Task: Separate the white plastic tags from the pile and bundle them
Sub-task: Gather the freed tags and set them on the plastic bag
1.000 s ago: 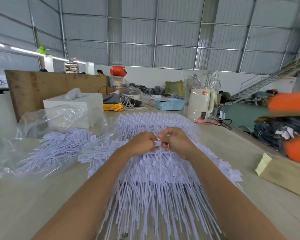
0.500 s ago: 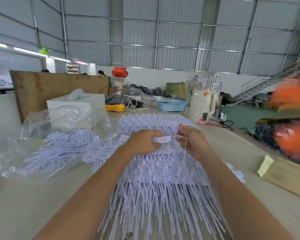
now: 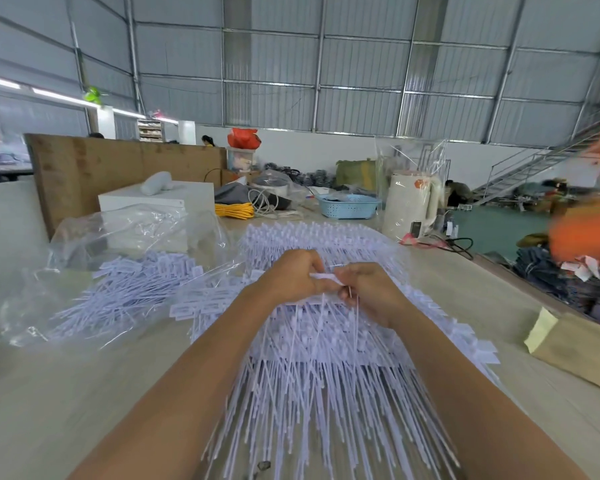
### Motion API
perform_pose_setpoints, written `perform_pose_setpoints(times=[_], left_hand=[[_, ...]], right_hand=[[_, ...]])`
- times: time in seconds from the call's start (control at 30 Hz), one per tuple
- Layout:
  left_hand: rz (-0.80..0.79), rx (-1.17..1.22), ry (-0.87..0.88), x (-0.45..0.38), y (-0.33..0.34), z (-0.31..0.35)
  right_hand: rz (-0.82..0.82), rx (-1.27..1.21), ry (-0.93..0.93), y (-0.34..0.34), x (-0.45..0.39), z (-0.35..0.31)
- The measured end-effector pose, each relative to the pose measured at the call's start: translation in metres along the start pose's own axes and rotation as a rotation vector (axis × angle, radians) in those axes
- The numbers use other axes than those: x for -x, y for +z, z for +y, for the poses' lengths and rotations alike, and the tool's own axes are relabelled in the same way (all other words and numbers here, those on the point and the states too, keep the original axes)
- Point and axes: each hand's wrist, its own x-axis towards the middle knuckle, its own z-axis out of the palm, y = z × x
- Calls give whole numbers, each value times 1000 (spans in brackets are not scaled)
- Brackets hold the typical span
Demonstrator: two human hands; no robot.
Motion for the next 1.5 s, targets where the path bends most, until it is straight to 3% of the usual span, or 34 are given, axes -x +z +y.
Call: perform_pose_setpoints(times=[0.1,0.2,0.3,0.47,0.63,0.77,0.83,0.9,0.97,1.03,1.17,1.5], left_hand=[[-46,84,-24,3,-2,-6],[-84,287,-68,6,-2,-9],[-65,335,-114,7,-1,-9],[24,311,-155,3,0,-2],[35,548,-275,2,-8,8],[-133,705,-352,6,-19,9],[-225,811,-333,8,-28,5],[-196,787,-322,8,-34,1],[-179,721,-304,7,-31,0],[-223,718,-291,6,-23,3],[-308,679,-285,7,-21,10],[-386,435,-154,14,-26,18]], right_hand=[[33,95,-29,3,-1,-2],[-20,138,-37,5,-1,0],[-59,194,-68,4,0,2],[25,299,-189,4,2,1],[84,338,-313,7,1,-1],[204,440,-399,1,-1,1],[354,264,-329,-22,-2,-1],[400,-224,-188,-51,-3,-10],[258,-680,-58,-66,-2,-21],[89,-828,32,-62,0,-28],[-81,-667,163,-34,0,-24],[69,-97,54,-16,0,-8]])
